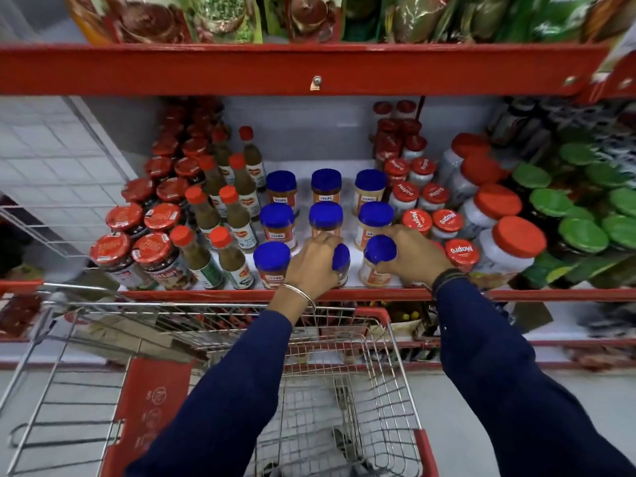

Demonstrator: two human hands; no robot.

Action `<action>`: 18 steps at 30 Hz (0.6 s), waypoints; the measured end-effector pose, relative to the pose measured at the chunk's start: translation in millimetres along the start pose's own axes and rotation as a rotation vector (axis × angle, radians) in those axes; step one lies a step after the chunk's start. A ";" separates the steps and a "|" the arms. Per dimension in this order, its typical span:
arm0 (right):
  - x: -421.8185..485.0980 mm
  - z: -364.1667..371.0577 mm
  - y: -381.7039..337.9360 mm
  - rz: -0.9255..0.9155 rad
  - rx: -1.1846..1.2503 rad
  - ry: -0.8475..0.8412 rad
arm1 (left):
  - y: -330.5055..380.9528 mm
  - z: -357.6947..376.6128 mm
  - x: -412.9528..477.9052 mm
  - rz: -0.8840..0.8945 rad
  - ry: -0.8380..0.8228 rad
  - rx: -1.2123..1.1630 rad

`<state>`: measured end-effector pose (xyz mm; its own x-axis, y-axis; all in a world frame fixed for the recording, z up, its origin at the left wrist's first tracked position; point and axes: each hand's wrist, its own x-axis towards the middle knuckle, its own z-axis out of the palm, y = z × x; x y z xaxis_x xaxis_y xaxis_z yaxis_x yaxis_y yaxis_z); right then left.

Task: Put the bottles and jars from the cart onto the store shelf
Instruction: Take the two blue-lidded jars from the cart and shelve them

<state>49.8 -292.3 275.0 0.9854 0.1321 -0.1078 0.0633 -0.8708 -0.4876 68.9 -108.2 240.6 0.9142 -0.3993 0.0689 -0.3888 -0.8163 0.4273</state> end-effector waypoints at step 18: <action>-12.9 36.4 -4.9 0.016 0.061 0.119 | -20.1 -0.7 -41.5 0.089 0.133 -0.192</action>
<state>31.0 -272.5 247.2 0.9982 0.0583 -0.0146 0.0412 -0.8415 -0.5387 38.9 -74.9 229.8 0.8891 -0.3975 0.2269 -0.4515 -0.6808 0.5768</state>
